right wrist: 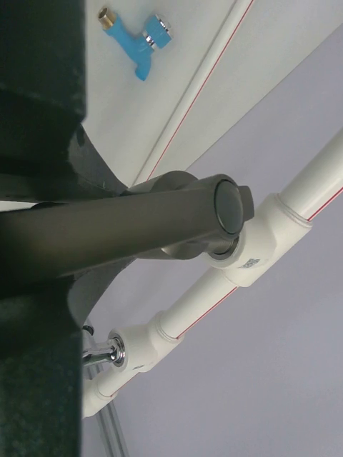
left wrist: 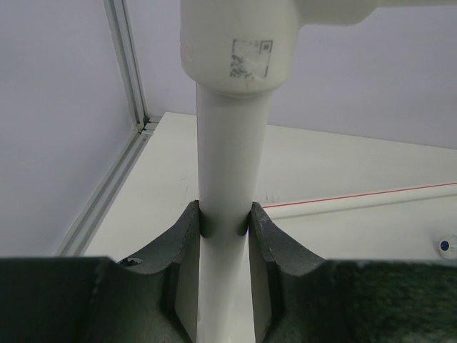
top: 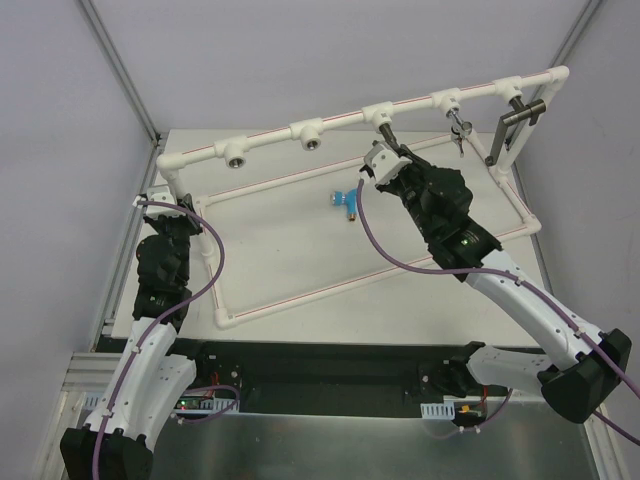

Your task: Install the water faucets

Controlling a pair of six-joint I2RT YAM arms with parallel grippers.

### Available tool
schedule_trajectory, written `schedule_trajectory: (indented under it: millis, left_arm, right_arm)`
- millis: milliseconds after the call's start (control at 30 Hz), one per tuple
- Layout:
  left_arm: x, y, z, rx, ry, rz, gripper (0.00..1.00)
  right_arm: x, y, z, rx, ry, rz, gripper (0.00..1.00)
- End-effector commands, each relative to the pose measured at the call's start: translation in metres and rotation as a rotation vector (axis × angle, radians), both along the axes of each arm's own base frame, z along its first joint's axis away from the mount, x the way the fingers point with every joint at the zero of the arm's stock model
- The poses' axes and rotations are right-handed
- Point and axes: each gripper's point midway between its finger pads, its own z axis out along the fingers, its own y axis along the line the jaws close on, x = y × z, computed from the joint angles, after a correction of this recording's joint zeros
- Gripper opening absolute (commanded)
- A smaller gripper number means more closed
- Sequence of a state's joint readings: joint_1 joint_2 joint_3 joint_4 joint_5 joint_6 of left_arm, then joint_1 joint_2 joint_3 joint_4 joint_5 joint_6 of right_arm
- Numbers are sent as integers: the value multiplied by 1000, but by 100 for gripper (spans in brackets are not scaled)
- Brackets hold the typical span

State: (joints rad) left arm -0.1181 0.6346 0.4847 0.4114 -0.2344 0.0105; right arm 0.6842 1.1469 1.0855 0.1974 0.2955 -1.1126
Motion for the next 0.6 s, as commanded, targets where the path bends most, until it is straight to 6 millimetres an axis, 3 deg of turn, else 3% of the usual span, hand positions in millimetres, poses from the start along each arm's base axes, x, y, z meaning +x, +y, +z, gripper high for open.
schedule_trajectory:
  millis: [0, 567]
  left_arm:
    - [-2, -28, 21, -41, -56, -141, 0]
    - [-4, -30, 25, -44, -69, -147, 0]
  right_arm:
    - [0, 4, 19, 56, 25, 4, 2]
    - [3, -9, 4, 459, 193, -124, 2]
